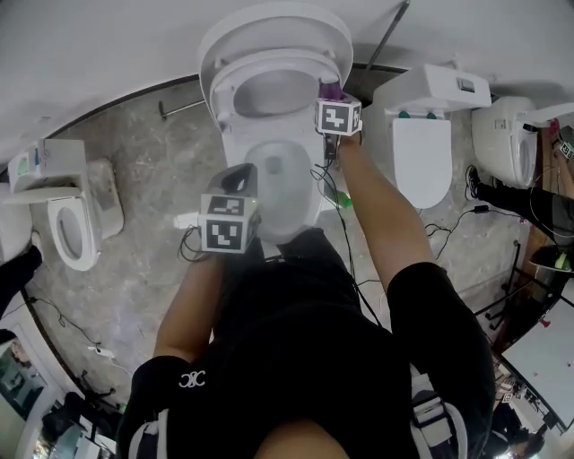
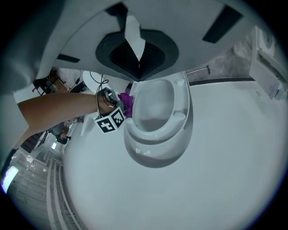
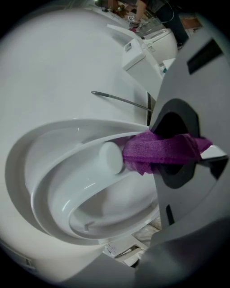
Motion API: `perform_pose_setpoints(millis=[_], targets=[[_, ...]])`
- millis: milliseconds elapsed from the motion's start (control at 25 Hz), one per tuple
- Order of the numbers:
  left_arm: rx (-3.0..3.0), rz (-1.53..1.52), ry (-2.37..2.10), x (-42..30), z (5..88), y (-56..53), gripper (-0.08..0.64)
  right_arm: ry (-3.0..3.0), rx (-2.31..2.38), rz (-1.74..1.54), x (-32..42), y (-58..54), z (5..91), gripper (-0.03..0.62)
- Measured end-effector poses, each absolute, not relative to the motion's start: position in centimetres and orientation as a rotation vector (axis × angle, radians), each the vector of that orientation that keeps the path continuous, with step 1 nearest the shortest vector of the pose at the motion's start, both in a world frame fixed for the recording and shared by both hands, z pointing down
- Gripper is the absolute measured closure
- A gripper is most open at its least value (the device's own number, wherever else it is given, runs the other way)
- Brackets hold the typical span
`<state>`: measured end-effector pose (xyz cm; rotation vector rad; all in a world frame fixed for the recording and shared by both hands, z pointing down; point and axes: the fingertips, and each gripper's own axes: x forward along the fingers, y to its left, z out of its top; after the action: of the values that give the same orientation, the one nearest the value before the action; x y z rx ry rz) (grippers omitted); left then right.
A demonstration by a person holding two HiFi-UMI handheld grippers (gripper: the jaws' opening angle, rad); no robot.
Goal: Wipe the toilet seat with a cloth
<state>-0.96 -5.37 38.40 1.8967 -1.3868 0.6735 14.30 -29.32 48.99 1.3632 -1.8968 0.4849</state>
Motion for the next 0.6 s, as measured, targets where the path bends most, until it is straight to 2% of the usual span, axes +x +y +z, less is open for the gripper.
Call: perform_pose_setpoints(millis=[360,600], targets=[[1.940,0.637,-1.364,-1.7,36.3,-4.9,0.554,-1.905,1.366,0.430,14.7,-27.1,44.6,0.530],[1.950,0.638,-1.364,-3.3,35.1,-5.1,0.554,-1.978,1.400,0.454,11.9,-26.3,41.3,0.529]])
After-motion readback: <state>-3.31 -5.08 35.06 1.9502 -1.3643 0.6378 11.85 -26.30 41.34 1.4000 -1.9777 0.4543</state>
